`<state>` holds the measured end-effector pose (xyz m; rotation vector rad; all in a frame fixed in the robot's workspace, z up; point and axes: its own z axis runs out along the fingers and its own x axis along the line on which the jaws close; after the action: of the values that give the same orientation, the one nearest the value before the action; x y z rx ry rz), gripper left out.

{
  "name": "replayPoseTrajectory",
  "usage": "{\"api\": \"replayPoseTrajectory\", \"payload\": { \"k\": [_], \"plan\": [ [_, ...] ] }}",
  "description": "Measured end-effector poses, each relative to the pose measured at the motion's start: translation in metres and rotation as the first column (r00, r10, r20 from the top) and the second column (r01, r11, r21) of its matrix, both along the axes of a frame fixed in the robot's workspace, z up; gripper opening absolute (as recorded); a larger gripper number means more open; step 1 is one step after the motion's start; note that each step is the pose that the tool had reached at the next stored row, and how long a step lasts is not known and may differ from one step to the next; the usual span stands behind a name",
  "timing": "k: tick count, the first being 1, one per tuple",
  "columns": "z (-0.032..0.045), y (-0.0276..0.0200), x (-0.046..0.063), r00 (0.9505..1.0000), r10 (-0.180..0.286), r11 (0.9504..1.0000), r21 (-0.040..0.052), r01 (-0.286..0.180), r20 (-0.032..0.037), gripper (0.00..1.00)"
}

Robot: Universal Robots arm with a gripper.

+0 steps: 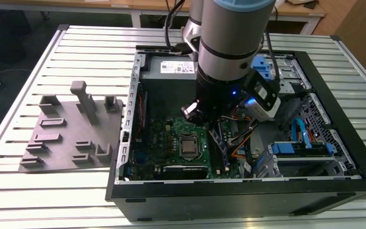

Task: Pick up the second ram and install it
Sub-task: 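Insert the second ram into the second slot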

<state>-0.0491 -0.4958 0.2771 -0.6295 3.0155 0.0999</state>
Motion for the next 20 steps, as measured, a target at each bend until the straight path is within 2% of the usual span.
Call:
{"api": "replayPoseTrajectory", "payload": {
  "k": [9, 20],
  "plan": [
    [-0.0002, 0.0000, 0.0000, 0.9985, -0.055, 0.9985, 0.0000, 0.055, 0.0000, 0.14],
    [-0.0004, 0.0000, 0.0000, 0.9929, -0.119, 0.9929, 0.0000, 0.119, 0.0000, 0.14]
  ]
}}
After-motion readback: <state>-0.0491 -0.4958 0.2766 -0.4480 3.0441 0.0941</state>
